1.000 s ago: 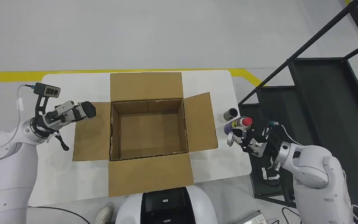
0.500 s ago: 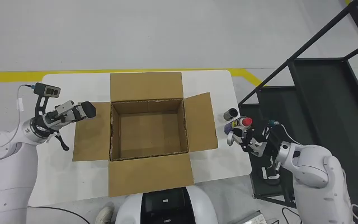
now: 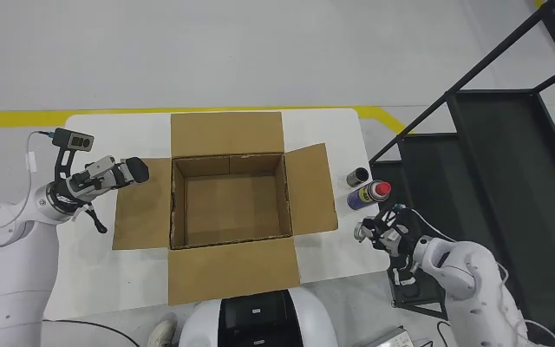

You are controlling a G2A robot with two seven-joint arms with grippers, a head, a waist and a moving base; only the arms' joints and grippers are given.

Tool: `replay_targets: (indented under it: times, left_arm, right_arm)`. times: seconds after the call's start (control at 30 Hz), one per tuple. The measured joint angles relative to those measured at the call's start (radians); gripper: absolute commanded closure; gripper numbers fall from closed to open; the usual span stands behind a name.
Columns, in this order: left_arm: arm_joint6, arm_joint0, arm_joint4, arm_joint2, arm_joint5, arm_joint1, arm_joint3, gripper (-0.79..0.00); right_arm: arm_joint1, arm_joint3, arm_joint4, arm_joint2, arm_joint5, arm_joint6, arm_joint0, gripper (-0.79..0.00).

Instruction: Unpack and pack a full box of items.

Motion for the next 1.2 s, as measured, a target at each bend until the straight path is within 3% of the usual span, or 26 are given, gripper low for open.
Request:
replay_targets:
  times: [0.3,0.73,0.87,0.93,1.1,1.2]
  left_arm:
    - [0.0,0.0,0.0,0.0,0.0,0.0,0.0,-0.785]
    - [0.0,0.0,0.0,0.0,0.0,0.0,0.0,-0.785]
    - [0.0,0.0,0.0,0.0,0.0,0.0,0.0,-0.785]
    - [0.0,0.0,0.0,0.0,0.0,0.0,0.0,-0.785]
    - [0.0,0.0,0.0,0.0,0.0,0.0,0.0,-0.785]
    - [0.0,0.0,0.0,0.0,0.0,0.0,0.0,-0.785]
  right_arm:
    - [-0.002,0.11,-0.322,-0.135,0.21,-0.074,0.056,0.0]
    - [-0.007,0.229,-0.447,-0.274,0.33,0.031,0.159,0.0]
    - [-0.007,0.235,-0.463,-0.293,0.348,0.049,0.168,-0.317]
    - [-0.007,0.239,-0.465,-0.3,0.352,0.057,0.171,-0.345]
    - [-0.007,0.258,-0.464,-0.32,0.356,0.073,0.184,-0.299]
    - [-0.006,0.264,-0.455,-0.326,0.355,0.073,0.19,-0.329]
